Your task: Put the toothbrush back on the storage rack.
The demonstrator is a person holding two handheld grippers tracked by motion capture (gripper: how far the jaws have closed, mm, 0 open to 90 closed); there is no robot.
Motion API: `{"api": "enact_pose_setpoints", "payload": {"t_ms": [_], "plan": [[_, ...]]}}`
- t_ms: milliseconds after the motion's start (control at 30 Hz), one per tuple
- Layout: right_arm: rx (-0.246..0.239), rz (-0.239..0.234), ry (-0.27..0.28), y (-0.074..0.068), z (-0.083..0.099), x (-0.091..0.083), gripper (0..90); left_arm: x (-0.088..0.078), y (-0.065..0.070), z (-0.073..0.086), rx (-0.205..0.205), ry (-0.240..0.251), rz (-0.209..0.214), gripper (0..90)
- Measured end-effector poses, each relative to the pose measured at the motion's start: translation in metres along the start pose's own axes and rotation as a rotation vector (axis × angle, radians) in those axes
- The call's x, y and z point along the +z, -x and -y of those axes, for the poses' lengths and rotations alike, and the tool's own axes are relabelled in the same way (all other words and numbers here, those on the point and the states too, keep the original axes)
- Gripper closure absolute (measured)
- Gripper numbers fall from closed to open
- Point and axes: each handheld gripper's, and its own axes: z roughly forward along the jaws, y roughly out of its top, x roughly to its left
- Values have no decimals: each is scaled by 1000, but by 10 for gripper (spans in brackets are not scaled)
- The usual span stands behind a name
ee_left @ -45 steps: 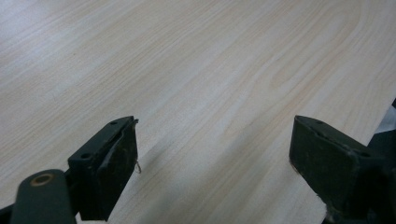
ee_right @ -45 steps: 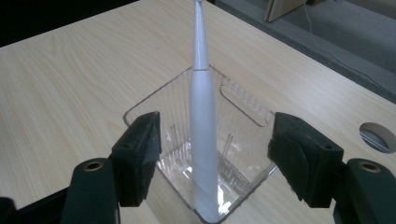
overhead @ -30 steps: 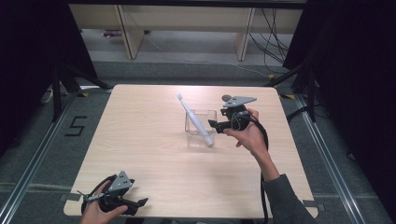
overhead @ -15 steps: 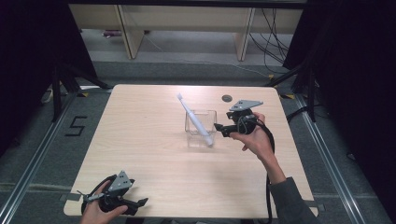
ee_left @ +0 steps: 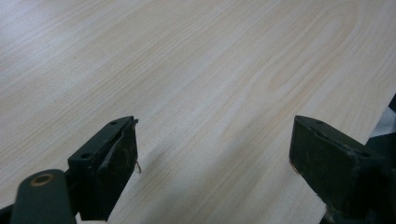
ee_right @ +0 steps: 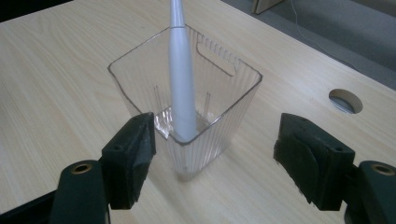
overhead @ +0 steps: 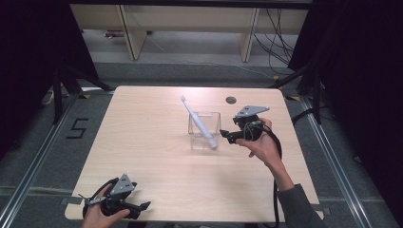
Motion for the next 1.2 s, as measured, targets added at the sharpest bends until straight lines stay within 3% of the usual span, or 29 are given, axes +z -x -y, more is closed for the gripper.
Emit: {"api": "enact_pose_setpoints", "payload": {"t_ms": [233, 267, 300, 333, 400, 433, 500, 733, 767, 833, 867, 900, 967, 1100, 1133, 1200], "plan": [[17, 1, -11, -4, 7, -2, 280, 0, 0, 0, 0, 0, 1, 150], [-22, 14, 2, -2, 7, -1, 280, 0, 0, 0, 1, 0, 0, 150], [12, 7, -12, -5, 8, -2, 280, 0, 0, 0, 0, 0, 1, 150], [-9, 10, 4, -4, 9, -1, 280, 0, 0, 0, 0, 0, 1, 150], [-5, 4, -5, -4, 11, -2, 280, 0, 0, 0, 0, -1, 1, 150], [32, 0, -19, -7, 12, -3, 280, 0, 0, 0, -1, 0, 0, 150], [3, 11, -3, -6, 13, -3, 280, 0, 0, 0, -1, 0, 0, 150], [0, 11, -7, -8, 18, -5, 255, 0, 0, 0, -2, 1, 0, 150], [-26, 19, 1, -7, 19, -5, 249, 0, 0, 0, -2, 0, 0, 150], [-14, 13, -10, -9, 21, -5, 238, 0, 0, 0, -2, 0, 0, 150], [14, 6, -21, -10, 22, -5, 233, 0, 0, 0, -2, 3, -1, 150], [-9, 8, -13, -9, 22, -5, 233, 0, 0, 0, 0, 1, -1, 150], [10, 10, -11, -10, 24, -6, 228, 1, 0, 0, -9, 10, 3, 150], [-1, 17, 1, -8, 28, -8, 213, 1, -1, 0, 3, 8, -1, 150], [29, 8, -8, -9, 29, -8, 213, 0, 0, -1, 4, -1, 1, 150], [42, 14, 2, -9, 32, -8, 213, 1, 0, 0, -2, 5, 2, 150]]}}
